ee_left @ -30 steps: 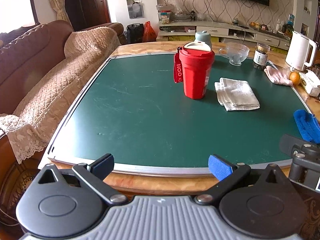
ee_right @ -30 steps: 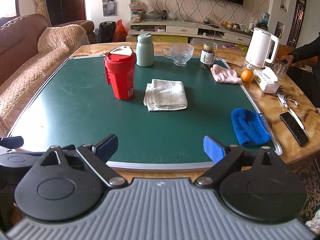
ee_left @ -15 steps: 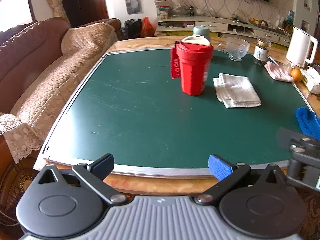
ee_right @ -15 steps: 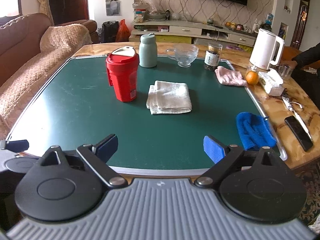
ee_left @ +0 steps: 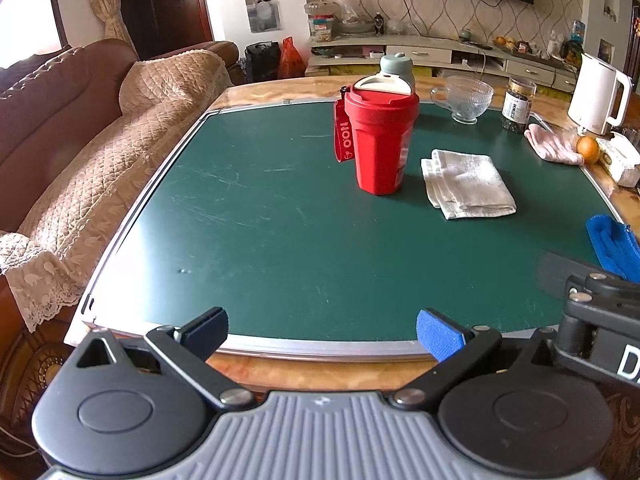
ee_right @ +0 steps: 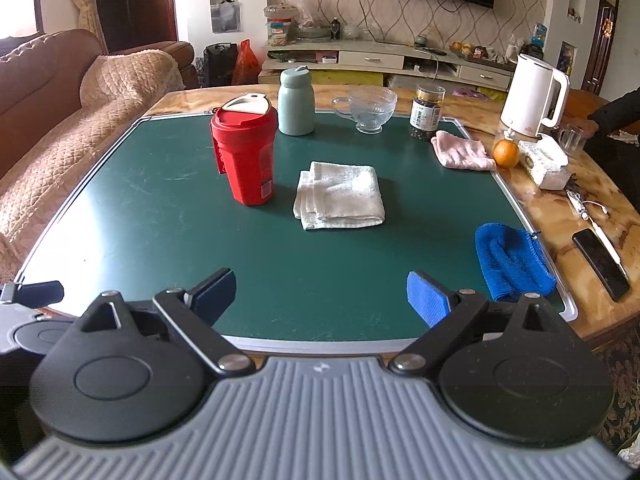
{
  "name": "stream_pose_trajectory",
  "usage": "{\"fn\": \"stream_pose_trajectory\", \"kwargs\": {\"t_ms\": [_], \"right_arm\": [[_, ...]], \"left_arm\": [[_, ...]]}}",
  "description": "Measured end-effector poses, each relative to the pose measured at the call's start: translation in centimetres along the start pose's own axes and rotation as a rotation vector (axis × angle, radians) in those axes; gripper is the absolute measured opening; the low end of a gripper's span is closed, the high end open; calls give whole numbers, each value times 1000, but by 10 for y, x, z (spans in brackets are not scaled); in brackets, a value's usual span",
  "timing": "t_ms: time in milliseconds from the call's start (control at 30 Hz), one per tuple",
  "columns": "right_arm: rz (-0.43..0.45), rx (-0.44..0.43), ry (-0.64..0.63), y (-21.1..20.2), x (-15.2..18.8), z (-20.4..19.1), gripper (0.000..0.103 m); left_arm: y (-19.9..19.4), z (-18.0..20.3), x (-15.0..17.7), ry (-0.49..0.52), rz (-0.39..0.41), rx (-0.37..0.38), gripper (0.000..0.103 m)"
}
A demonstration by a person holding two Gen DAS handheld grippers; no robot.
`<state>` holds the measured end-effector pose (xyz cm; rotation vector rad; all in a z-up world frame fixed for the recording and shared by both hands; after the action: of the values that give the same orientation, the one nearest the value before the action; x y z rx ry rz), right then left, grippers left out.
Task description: Clean container
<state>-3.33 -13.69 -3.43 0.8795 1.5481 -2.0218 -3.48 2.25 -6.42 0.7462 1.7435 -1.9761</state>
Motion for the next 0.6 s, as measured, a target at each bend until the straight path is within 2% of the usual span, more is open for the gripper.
{"fn": "stream_pose_trajectory", "kwargs": {"t_ms": [600], "right_arm": [[-8, 21, 3, 5, 2, 4, 99]], "left_arm": [[-5, -7, -9, -32, 40, -19, 103]]}}
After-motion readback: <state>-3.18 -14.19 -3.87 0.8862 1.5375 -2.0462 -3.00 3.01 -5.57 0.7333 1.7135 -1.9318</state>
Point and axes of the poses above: each gripper's, at about its wrist camera, not at the fingertips, and y roughly the way its jaws point, z to its right, x to its underside, the point moved 7 cm from there along y, roughly the way its jaws point, and after that the axes turned 13 degrees about x, right-handed, at the moved point
